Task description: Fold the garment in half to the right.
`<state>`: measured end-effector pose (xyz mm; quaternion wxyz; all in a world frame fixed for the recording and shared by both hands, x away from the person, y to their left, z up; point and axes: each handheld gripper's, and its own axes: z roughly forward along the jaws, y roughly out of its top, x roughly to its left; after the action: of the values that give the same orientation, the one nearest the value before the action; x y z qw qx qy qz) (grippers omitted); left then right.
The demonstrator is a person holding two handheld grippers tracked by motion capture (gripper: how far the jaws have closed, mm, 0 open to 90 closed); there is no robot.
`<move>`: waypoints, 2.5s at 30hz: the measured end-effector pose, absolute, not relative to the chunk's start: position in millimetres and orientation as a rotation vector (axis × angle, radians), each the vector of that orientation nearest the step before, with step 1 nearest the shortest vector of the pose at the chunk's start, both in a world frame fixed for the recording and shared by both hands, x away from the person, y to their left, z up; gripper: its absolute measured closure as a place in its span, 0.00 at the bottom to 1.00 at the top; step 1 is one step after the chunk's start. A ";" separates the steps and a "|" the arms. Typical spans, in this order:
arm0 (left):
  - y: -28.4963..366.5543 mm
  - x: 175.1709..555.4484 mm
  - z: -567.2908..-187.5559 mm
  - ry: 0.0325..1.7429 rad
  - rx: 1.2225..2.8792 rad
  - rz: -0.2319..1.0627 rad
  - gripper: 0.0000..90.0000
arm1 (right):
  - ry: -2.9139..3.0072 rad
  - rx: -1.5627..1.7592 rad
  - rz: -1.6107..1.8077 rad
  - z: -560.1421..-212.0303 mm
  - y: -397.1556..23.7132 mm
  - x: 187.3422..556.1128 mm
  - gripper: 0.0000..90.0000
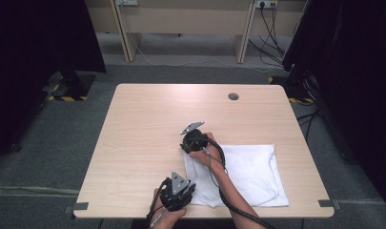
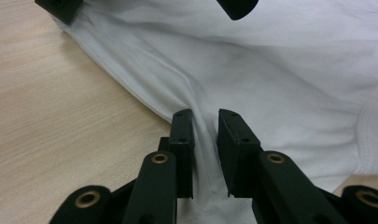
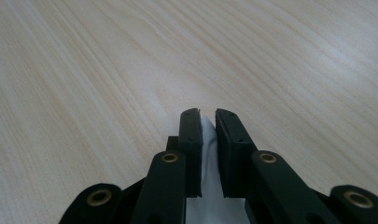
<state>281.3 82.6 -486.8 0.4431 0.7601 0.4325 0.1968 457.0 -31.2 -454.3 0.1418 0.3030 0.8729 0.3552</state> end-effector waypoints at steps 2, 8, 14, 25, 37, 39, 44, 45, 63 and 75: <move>86.4 278.5 -479.9 1.066 1.869 0.501 0.89 | 2.519 0.875 1.025 -454.3 -31.2 457.0 0.93; 91.3 271.1 -464.1 1.035 1.837 0.532 0.90 | 2.518 0.869 1.109 -443.8 -29.4 454.5 0.93; 95.7 265.7 -454.5 1.014 1.825 0.546 0.91 | 2.511 0.854 1.238 -428.5 -25.2 448.6 0.93; 106.1 254.6 -435.0 0.990 1.776 0.594 0.93 | 2.477 0.817 1.435 -404.6 -19.1 440.6 0.93; 109.6 261.6 -420.0 0.991 1.784 0.664 0.94 | 2.392 0.874 1.476 -390.6 -28.5 444.4 0.93; 111.2 262.8 -418.1 0.995 1.783 0.671 0.94 | 2.380 0.888 1.489 -388.7 -28.0 445.4 0.93; 112.8 260.6 -413.0 0.990 1.783 0.695 0.94 | 2.377 0.879 1.502 -385.4 -23.3 446.5 0.93; 112.5 260.3 -411.9 0.989 1.777 0.696 0.94 | 2.380 0.873 1.504 -385.2 -22.6 446.4 0.93; 71.2 273.5 -398.9 0.932 1.776 0.663 0.95 | 2.358 0.893 1.424 -374.9 -60.1 453.1 0.93; 38.5 279.5 -391.9 0.875 1.794 0.625 0.96 | 2.323 0.937 1.395 -372.5 -98.6 455.2 0.93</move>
<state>279.5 38.5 -391.9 0.5012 0.7423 0.3618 0.2586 455.2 -98.6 -372.5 0.1371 0.3239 0.8026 0.4819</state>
